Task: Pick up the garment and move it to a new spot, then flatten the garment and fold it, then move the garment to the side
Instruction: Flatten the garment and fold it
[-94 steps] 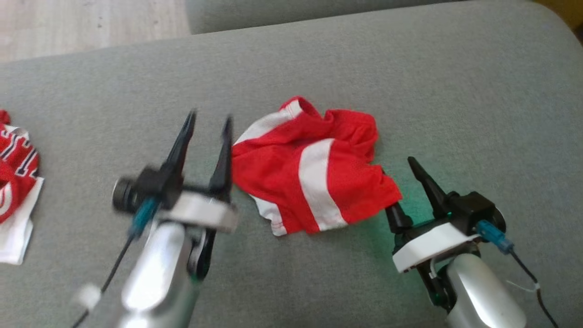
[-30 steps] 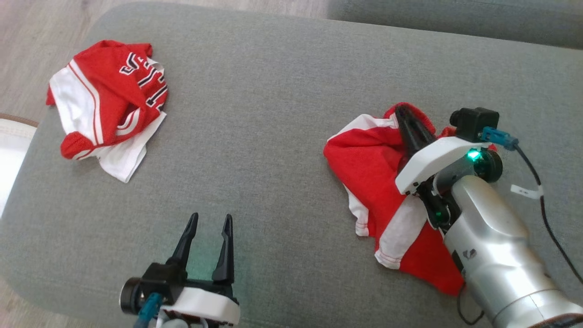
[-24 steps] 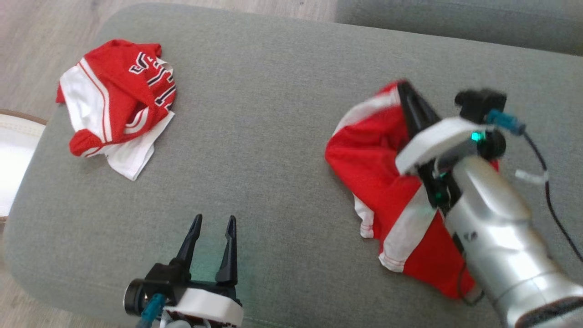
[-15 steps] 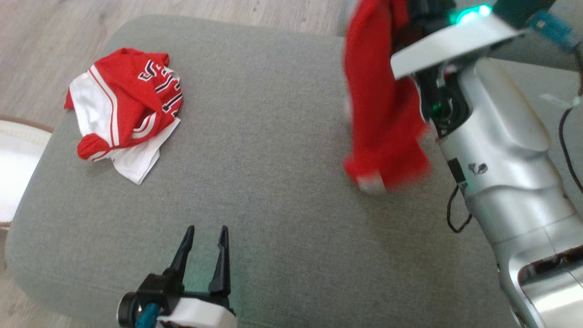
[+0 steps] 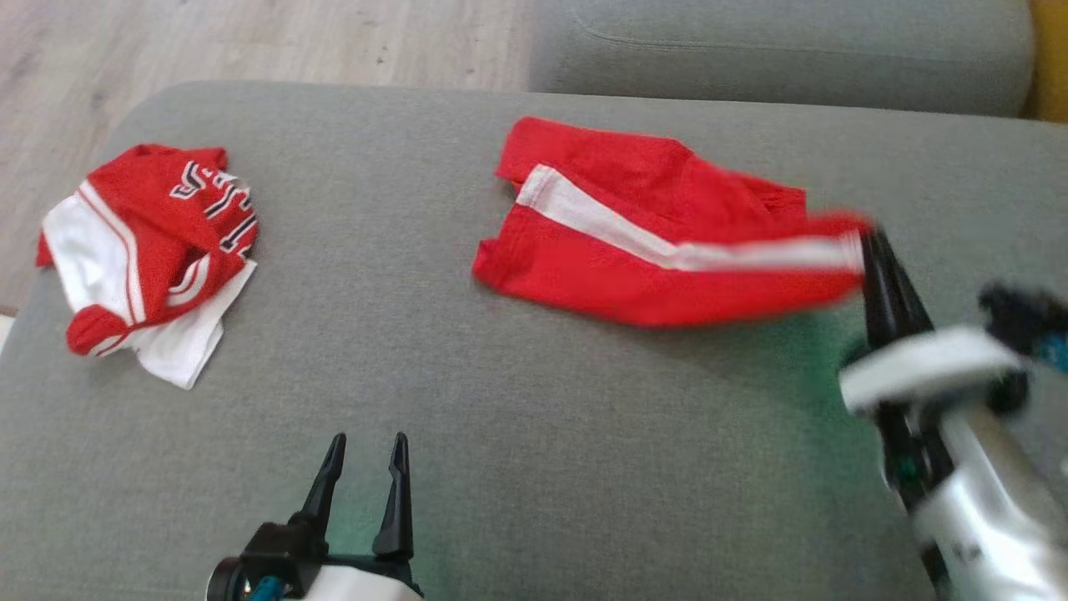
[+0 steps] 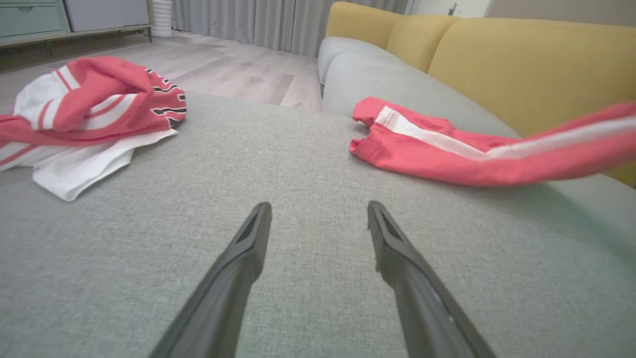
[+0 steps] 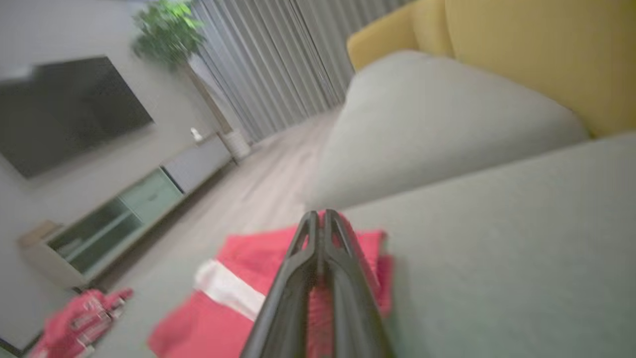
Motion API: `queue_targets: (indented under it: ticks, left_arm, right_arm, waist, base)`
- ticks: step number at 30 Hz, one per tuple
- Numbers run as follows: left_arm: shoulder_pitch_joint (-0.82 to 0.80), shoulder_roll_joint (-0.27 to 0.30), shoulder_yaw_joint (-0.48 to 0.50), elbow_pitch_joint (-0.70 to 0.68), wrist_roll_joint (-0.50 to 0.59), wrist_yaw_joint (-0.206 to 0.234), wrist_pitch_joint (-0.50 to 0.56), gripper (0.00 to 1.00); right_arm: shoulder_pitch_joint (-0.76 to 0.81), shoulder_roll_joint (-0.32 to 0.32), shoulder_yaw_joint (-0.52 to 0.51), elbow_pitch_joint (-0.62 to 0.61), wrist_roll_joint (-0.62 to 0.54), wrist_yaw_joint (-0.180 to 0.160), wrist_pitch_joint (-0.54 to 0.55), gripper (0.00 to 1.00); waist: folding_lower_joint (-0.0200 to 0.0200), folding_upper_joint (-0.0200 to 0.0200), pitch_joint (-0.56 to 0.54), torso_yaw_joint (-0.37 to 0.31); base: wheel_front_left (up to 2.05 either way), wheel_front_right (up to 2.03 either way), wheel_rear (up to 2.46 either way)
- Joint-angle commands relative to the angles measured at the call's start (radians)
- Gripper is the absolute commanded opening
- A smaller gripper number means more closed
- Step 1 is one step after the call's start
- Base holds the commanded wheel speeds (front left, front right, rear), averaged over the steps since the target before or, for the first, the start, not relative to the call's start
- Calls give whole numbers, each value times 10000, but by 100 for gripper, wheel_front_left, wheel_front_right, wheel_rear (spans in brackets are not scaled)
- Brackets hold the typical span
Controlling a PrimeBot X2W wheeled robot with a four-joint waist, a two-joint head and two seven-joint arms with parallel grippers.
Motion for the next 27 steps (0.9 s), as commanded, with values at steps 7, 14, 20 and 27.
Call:
queue_targets:
  ticks: [7, 14, 20, 27]
  left_arm:
    - [-357, 34, 292, -217, 189, -35, -51, 100]
    - [-339, 33, 551, -151, 458, 121, -51, 100]
    - [-292, 33, 870, -159, 709, 241, -51, 100]
    - [-205, 33, 1069, -124, 857, 257, -51, 100]
  right_arm:
    - [943, -646, -577, 925, -1041, -7, -18, 100]
    - [1101, -219, -2060, -212, -4827, -7, -147, 100]
    - [2399, 1233, -2869, -1855, -6528, -7, -150, 100]
    - [3220, 1639, -2893, -1725, -6906, -7, -151, 100]
  waist:
    - [1, 0, 86, -410]
    - [1, 0, -157, -587]
    - [1, 0, -487, -752]
    - [1, 0, -604, -952]
  base:
    - [0, 0, 0]
    - [0, 0, 0]
    - [0, 0, 0]
    - [0, 0, 0]
